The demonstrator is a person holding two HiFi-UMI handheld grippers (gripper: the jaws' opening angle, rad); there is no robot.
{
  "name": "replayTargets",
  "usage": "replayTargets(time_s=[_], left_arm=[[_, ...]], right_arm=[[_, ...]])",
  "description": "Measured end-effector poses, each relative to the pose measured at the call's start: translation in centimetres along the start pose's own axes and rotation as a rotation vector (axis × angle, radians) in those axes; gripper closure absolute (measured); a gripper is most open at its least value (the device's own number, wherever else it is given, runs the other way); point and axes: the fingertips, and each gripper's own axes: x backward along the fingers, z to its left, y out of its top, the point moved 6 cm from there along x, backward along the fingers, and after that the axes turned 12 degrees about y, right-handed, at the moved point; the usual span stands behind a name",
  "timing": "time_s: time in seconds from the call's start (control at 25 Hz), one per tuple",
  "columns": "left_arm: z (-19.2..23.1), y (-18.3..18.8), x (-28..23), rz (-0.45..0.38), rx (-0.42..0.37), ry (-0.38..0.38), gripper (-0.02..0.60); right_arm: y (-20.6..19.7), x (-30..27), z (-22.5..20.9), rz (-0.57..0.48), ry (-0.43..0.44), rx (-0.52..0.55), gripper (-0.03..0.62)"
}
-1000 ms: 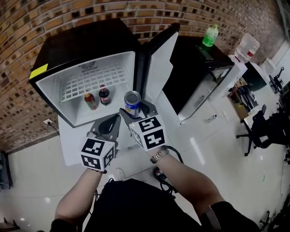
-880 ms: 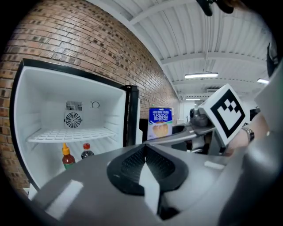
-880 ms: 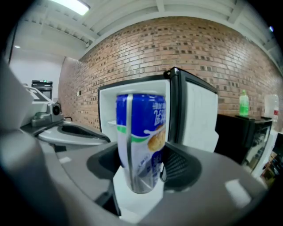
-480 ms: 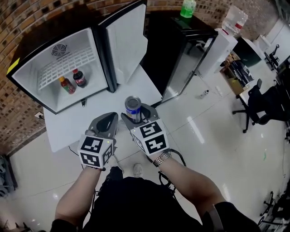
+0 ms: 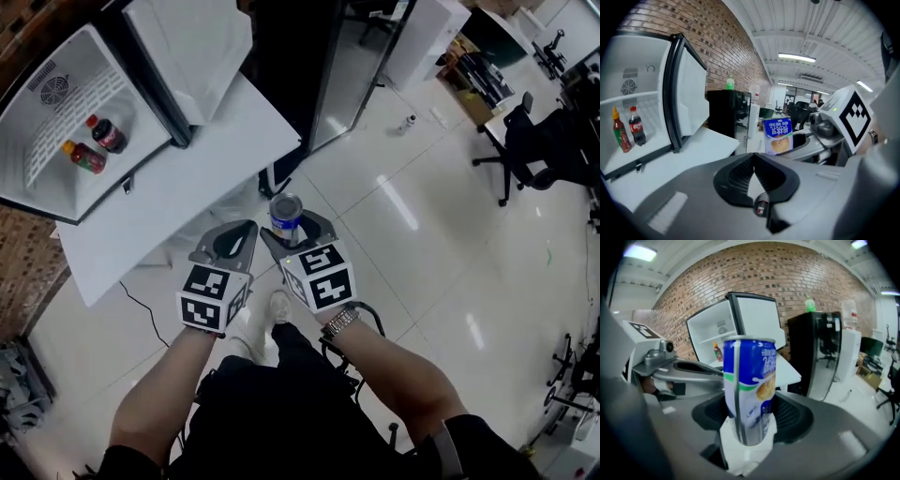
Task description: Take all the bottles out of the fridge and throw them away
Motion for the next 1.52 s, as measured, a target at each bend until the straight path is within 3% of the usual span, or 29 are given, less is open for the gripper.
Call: replayTargets(time_s=[0.48, 0.88, 1.52], left_arm=[[-7.1, -10.1, -6.8, 0.185, -0.057, -0.191, 0.578], [-11.3, -18.7, -11.6, 0.325, -0.065, -0.268, 0.578], [-14.1, -28.5, -18.8, 0.464, -0.062, -0.313, 0.578]], right_arm=[[-15.1, 1.5, -5.5, 0.108, -0.143, -0.288, 0.326], [-27.0, 0.0, -8.7, 0.160, -0.195, -0.535, 0.326], [-40.8, -5.6, -13.9, 0.198, -0.208, -0.830, 0.326]])
